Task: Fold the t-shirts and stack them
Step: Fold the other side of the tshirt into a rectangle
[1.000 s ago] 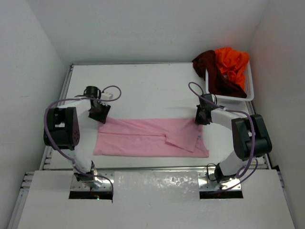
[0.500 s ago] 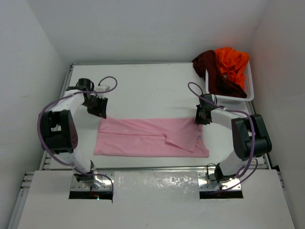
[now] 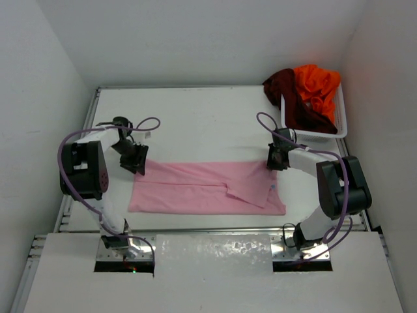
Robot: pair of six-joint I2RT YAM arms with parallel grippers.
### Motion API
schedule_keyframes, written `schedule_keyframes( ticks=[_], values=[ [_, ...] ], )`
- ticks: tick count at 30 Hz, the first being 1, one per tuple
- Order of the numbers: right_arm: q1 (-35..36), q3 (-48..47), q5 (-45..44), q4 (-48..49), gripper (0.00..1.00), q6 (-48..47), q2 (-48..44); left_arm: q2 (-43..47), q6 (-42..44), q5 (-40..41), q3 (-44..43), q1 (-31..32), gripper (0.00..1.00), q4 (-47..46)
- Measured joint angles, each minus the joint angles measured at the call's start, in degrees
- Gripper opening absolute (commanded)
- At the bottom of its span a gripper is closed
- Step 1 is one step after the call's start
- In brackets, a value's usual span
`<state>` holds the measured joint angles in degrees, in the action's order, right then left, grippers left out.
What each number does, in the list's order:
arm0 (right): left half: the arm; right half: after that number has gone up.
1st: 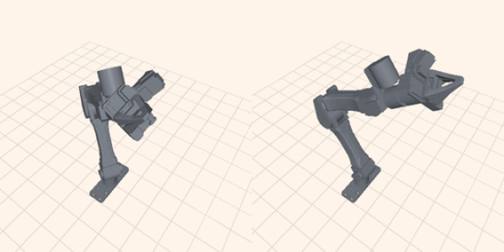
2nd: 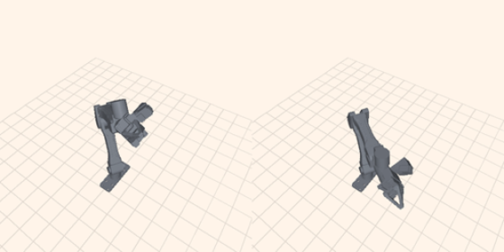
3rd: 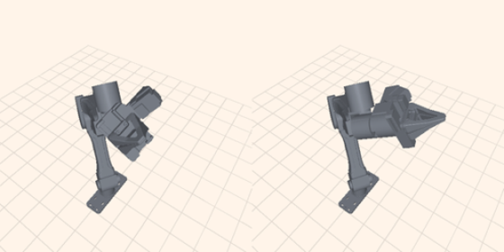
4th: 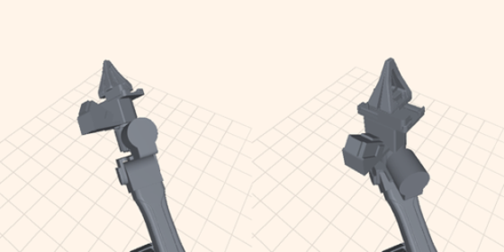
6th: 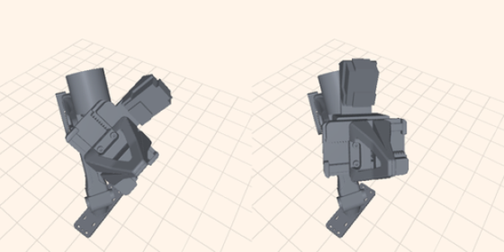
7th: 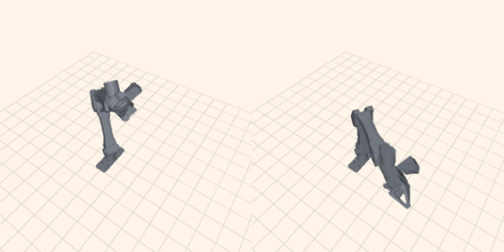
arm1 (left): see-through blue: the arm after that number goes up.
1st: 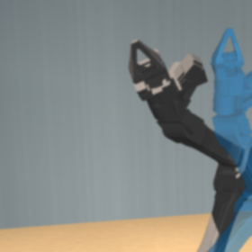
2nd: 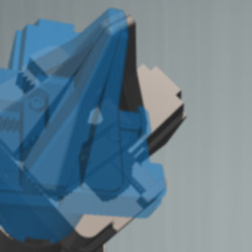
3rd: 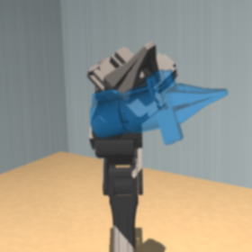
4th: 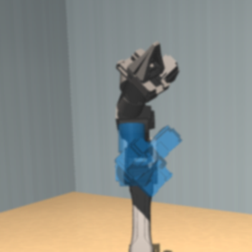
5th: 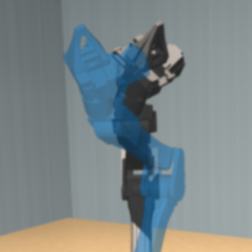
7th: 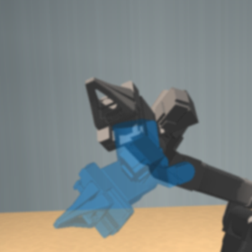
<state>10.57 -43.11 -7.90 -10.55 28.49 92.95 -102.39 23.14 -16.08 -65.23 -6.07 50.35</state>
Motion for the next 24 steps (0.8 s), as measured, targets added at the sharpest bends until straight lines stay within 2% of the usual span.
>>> schedule_keyframes(
  ticks=[4, 7, 8, 9, 20, 24],
  values=[
    [0.00, 0.00, 0.02, 0.00, 0.16, -0.02, 0.00, 0.11, -0.92, 2.67, 0.11, 0.00, 0.40, -0.83],
    [0.00, 0.00, 0.00, 0.00, 0.16, -0.04, 0.00, 0.15, -1.27, 2.29, 0.04, 0.02, 0.24, -1.31],
    [0.00, 0.00, 0.02, 0.00, 0.16, -0.04, 0.00, 0.15, -1.33, 1.81, 0.04, 0.02, 0.04, -1.22],
    [0.00, 0.00, 0.00, -0.02, 0.16, -0.04, 0.00, 0.15, -1.68, 1.44, 0.04, 0.04, 0.00, -1.22],
    [0.00, 0.02, 0.00, -0.15, 0.16, -0.07, -0.09, 0.55, 0.52, -1.95, 0.79, 0.09, 0.00, 0.37],
    [0.00, 0.02, 0.00, -0.17, 0.15, -0.07, -0.09, 6.05, 4.68, -3.04, 1.07, 0.09, 0.00, -0.11]
  ],
)
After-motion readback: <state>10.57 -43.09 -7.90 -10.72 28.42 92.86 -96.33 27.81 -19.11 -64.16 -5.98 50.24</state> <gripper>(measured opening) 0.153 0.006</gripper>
